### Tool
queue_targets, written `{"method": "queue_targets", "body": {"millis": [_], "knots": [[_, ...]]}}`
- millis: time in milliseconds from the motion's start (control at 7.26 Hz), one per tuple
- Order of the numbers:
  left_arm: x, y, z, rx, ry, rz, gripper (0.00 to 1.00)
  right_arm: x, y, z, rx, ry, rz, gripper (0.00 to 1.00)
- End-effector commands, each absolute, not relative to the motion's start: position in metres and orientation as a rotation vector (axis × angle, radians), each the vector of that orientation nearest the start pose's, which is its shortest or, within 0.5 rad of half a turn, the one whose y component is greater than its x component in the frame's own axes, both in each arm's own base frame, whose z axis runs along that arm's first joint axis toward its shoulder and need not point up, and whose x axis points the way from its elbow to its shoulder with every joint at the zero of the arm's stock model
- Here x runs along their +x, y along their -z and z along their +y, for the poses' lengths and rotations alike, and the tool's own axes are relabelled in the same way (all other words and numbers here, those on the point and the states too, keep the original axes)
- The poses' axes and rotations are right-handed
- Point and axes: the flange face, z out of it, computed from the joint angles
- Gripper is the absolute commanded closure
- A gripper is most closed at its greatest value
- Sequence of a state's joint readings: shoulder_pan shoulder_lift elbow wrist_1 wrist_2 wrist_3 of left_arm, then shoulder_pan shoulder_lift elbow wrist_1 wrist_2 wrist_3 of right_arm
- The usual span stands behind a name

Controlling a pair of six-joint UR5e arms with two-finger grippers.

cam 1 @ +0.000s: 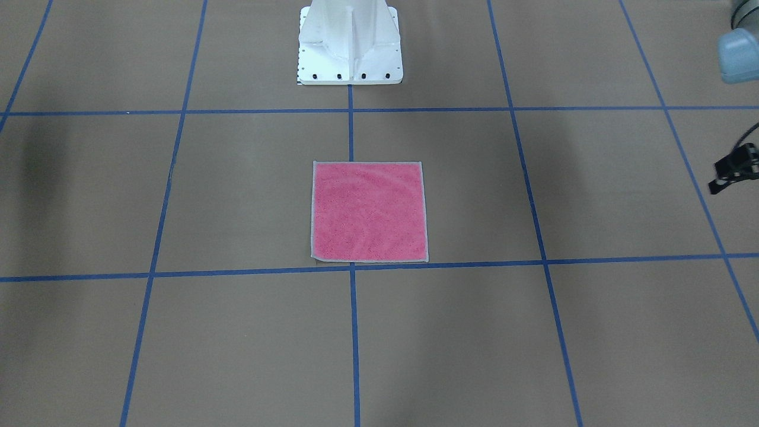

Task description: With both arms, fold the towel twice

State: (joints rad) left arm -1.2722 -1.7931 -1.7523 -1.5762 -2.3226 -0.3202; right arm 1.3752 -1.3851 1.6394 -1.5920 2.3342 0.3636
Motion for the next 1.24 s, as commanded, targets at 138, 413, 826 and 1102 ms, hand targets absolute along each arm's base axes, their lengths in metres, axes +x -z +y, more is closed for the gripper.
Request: {"method": "queue_targets", "body": {"millis": [138, 413, 826, 1102], "knots": [[0.234, -0.314, -0.568, 0.159, -0.062, 0.988, 0.0, -0.139, -0.423, -0.612, -0.001, -0.117, -0.863, 0.0], [0.333, -0.289, -0.53, 0.002, -0.026, 1.024, 0.0, -0.179, -0.41, -0.597, 0.047, -0.01, -0.914, 0.0], [0.43, -0.267, -0.463, -0.052, 0.215, 1.087, 0.0, -0.233, -0.395, -0.563, 0.044, -0.118, -1.039, 0.0], [0.5, -0.278, -0.406, -0.05, 0.23, 1.055, 0.0, -0.268, -0.384, -0.545, 0.025, -0.119, -1.091, 0.0]]}}
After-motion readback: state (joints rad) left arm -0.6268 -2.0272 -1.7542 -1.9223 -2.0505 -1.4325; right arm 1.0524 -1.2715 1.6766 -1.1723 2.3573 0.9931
